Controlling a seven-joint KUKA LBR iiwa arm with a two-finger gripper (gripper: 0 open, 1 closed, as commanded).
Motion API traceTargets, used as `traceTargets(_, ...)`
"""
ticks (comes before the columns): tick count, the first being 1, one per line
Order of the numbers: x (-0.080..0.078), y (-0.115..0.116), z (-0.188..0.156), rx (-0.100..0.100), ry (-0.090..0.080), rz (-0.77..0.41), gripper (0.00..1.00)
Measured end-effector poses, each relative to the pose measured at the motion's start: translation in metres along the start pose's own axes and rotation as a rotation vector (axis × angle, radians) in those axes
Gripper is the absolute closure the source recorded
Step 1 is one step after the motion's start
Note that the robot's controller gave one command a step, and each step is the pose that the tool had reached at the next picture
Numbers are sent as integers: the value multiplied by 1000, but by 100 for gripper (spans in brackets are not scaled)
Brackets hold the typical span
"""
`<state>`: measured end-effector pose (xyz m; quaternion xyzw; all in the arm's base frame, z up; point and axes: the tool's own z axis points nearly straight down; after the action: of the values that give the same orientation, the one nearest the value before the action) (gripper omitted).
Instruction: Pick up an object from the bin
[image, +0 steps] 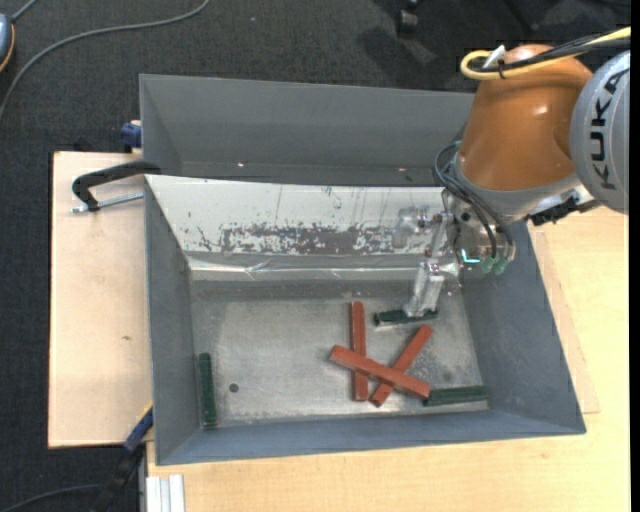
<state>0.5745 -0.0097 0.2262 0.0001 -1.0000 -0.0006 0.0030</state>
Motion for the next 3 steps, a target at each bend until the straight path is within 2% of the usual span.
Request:
traceTargets(1, 1, 40, 131, 1, -2, -576, 0)
traceTargets(2, 10, 41, 156, 2, -5, -817, 0)
traceTargets(3, 10, 41, 155, 2, -7, -816, 100)
